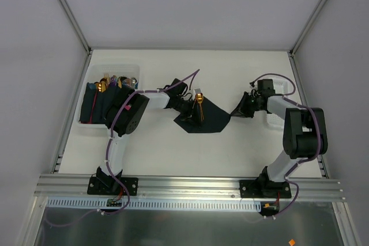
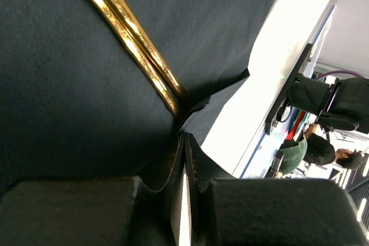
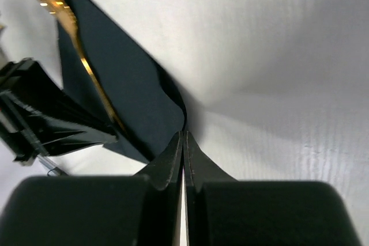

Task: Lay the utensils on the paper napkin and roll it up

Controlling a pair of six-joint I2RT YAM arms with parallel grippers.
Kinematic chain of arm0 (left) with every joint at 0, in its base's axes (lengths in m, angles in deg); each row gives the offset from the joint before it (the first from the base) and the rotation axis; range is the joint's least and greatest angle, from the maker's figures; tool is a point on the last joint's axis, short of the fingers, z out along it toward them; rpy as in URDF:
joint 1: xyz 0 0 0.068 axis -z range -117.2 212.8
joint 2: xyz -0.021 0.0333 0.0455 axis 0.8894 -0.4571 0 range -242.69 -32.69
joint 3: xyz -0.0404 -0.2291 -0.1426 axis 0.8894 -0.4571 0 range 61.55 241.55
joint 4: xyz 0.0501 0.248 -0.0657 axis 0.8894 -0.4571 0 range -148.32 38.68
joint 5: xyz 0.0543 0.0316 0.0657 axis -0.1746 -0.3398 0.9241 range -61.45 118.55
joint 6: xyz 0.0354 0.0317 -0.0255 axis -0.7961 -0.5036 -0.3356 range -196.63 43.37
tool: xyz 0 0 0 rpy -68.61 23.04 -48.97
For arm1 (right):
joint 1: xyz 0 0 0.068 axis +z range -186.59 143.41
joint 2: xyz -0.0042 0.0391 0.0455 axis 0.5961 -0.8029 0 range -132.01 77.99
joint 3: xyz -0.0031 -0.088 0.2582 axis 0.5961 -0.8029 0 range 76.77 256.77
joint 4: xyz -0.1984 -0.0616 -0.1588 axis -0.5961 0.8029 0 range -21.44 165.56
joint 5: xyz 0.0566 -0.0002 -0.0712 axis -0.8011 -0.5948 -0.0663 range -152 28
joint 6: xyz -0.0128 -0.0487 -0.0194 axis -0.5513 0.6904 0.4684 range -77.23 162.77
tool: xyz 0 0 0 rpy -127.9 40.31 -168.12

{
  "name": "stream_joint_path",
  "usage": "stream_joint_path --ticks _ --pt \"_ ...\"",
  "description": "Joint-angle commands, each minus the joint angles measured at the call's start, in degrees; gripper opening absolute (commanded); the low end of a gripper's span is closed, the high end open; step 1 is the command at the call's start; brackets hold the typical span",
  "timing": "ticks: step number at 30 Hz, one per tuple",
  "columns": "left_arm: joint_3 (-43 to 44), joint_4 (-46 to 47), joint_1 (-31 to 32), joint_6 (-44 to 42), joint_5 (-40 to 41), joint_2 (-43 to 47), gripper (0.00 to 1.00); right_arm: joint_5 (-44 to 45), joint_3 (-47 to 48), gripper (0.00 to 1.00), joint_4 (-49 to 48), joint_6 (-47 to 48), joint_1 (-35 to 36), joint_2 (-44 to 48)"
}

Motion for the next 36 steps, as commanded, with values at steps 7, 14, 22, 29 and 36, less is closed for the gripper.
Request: stream_joint_path --ticks 7,14,22,29,36 --pt "0.82 -0.12 -1.09 -0.37 3.49 -2.23 0.03 -6.73 5.49 0.0 -1.17 -5.16 2.02 5.98" --pt "1.17 -0.64 -1.18 -0.37 3.4 -2.84 0.03 -6.73 6.81 0.0 -5.38 -12.63 8.26 4.67" --pt "1.17 -0.73 -1.88 0.42 3.49 -3.37 0.03 -5.51 7.17 0.0 -11.45 -22.37 14.76 1.59" --pt "1.09 -0.64 -2.14 0.95 3.4 -3.72 0.02 -5.59 5.14 0.0 -24.44 -33.88 18.19 -2.54" --pt "0.82 -0.64 -2.67 1.3 3.31 -3.63 0.02 -7.26 2.42 0.0 -35.18 -42.77 20.04 -7.02"
